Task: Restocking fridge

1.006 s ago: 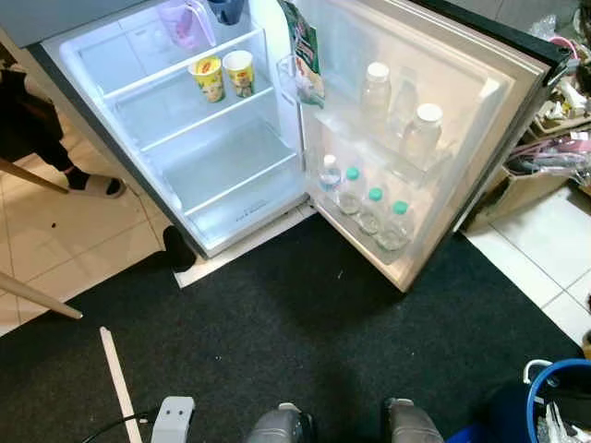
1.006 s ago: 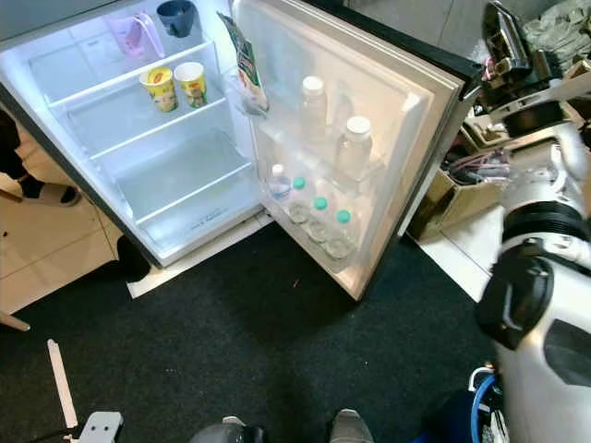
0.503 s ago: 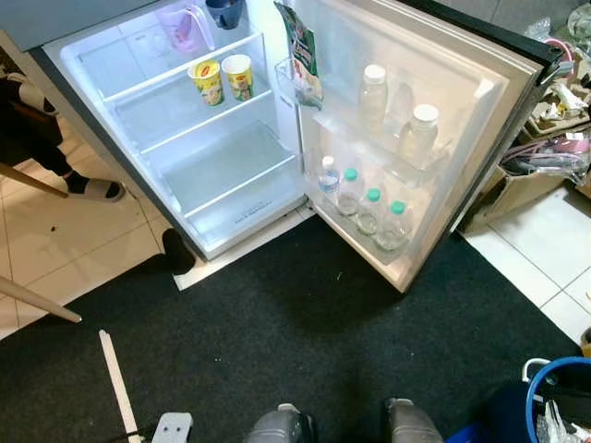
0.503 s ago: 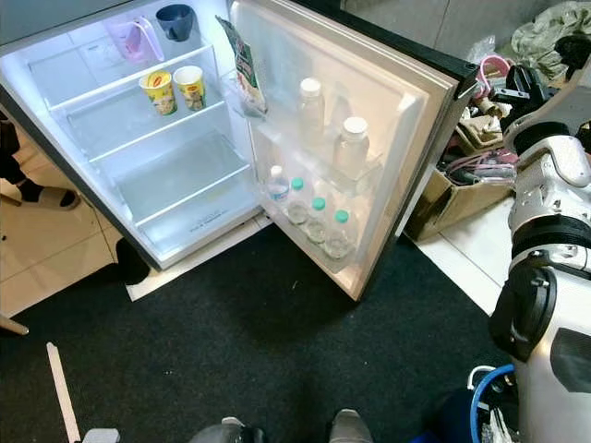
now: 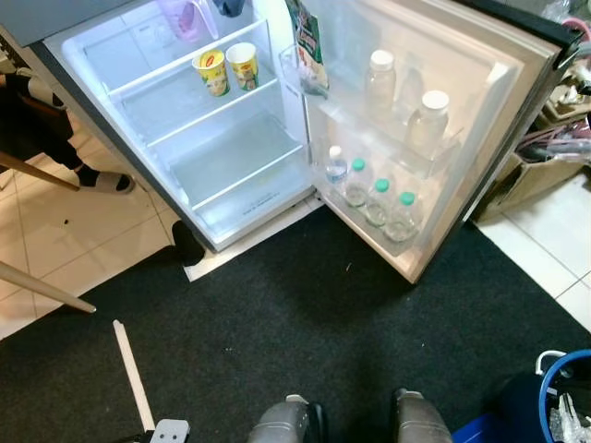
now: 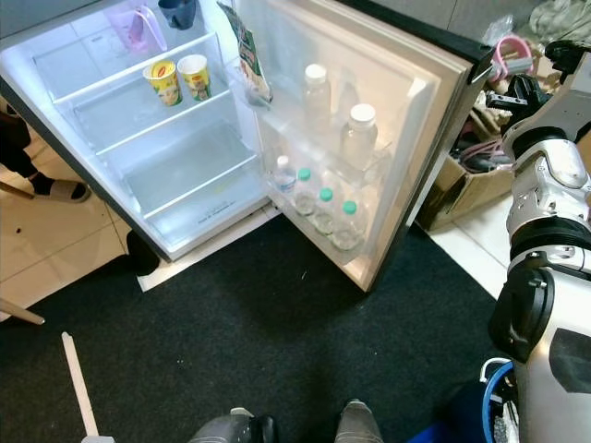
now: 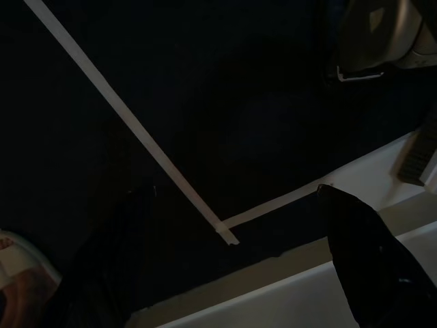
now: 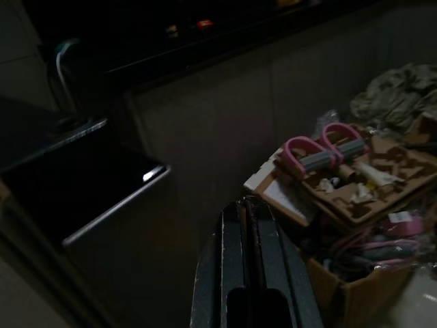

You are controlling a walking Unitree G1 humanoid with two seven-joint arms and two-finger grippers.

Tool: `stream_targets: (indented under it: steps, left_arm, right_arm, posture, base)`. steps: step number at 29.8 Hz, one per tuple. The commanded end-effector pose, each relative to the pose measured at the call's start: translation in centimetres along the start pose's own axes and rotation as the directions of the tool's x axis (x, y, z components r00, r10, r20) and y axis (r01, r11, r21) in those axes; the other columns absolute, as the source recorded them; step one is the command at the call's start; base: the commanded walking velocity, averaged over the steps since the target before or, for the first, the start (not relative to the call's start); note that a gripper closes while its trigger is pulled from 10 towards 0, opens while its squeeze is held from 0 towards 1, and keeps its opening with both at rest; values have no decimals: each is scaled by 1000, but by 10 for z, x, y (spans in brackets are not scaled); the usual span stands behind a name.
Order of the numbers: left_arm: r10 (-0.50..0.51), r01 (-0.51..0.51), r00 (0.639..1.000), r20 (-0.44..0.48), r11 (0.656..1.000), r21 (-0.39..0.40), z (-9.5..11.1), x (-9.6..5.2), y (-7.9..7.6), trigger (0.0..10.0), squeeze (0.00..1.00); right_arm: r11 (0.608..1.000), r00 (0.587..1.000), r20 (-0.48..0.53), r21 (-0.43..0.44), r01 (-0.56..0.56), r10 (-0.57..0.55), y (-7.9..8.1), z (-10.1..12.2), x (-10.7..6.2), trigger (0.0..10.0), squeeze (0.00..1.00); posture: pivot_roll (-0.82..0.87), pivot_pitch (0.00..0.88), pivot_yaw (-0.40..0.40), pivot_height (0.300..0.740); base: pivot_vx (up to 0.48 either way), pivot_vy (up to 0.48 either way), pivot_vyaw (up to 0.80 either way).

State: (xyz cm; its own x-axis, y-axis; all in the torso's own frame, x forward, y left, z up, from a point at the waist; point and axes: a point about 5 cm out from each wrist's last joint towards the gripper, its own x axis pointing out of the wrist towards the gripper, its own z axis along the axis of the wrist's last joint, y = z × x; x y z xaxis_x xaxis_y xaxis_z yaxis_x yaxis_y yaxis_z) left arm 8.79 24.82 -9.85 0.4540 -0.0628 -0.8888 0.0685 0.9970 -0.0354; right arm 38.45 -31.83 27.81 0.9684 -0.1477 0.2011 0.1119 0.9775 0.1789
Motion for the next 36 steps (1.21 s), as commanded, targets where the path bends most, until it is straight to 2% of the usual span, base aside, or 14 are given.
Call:
stream_targets:
  steps: [1, 5, 6, 14, 19, 22, 23, 26, 28, 31, 32, 33, 34, 36]
  left_arm:
    - [25, -25, 999, -26, 999, 27, -6, -6, 13, 10000, 0]
    - [26, -26, 1000, -9, 999, 33, 1, -5, 15, 10000, 0]
    - [22, -22, 1000, 9, 999, 38, 7, -4, 15, 10000, 0]
    - [16, -16, 1000, 15, 999, 38, 10, -2, 12, 10000, 0]
    - [16, -16, 1000, 6, 999, 31, 8, -1, 9, 10000, 0]
    - [15, -15, 1000, 4, 1000, 27, 9, 0, 7, 10000, 0]
    - [15, -15, 1000, 6, 1000, 26, 10, 1, 7, 10000, 0]
    - [15, -15, 1000, 7, 1000, 26, 11, 1, 6, 10000, 0]
    - [15, -15, 1000, 11, 1000, 25, 13, 2, 5, 10000, 0]
    - [15, -15, 1000, 12, 1000, 24, 14, 3, 5, 10000, 0]
    - [15, -15, 1000, 13, 1000, 23, 15, 4, 4, 10000, 0]
    - [15, -15, 1000, 13, 1000, 23, 15, 4, 4, 10000, 0]
    - [14, -15, 1000, 14, 1000, 23, 16, 4, 4, 10000, 0]
    - [11, -11, 1000, 13, 1000, 20, 18, 6, 0, 10000, 0]
  right_arm:
    - [1000, 1000, 3, 21, -19, 19, 3, -3, 0, 10000, 0]
    - [998, 998, 30, 39, -57, 55, 8, 2, 2, 10000, 0]
    - [990, 990, 72, 59, -128, 124, 17, 10, 5, 10000, 0]
    - [969, 967, 91, 49, -243, 238, 29, 17, 7, 10000, 0]
    - [930, 928, 71, 22, -367, 365, 39, 15, 7, 10000, 0]
    - [888, 887, 60, 8, -459, 458, 48, 14, 6, 10000, 0]
    - [855, 854, 51, 1, -519, 519, 55, 13, 5, 10000, 0]
    - [831, 830, 46, -4, -556, 555, 58, 13, 5, 10000, 0]
    - [760, 759, 29, -9, -650, 650, 69, 10, 2, 10000, 0]
    - [731, 731, 22, -10, -682, 682, 73, 9, 1, 10000, 0]
    - [682, 682, 14, -9, -731, 731, 79, 8, 0, 10000, 0]
    - [682, 682, 14, -9, -731, 731, 79, 8, 0, 10000, 0]
    - [650, 650, 10, -8, -760, 760, 82, 7, -2, 10000, 0]
    - [503, 503, -24, -5, -864, 864, 99, -2, -8, 10000, 0]
  posture:
    - [24, 293, 128, 740]
    - [26, 285, 133, 740]
    - [25, 278, 134, 740]
    - [15, 267, 130, 740]
    - [8, 255, 125, 740]
    - [3, 242, 122, 740]
    - [-1, 231, 118, 740]
    - [-1, 231, 118, 740]
    - [-6, 208, 110, 740]
    - [-6, 208, 110, 740]
    - [-7, 198, 107, 740]
    - [-7, 198, 107, 740]
    - [-7, 198, 107, 740]
    - [-19, 176, 99, 740]
  base:
    - [0, 0, 0]
    - [0, 0, 0]
    - [0, 0, 0]
    - [0, 0, 0]
    - [0, 0, 0]
    - [0, 0, 0]
    - [0, 0, 0]
    - [0, 0, 0]
    - [0, 0, 0]
    - [0, 0, 0]
    - [0, 0, 0]
    - [0, 0, 0]
    - [0, 0, 0]
    - [0, 0, 0]
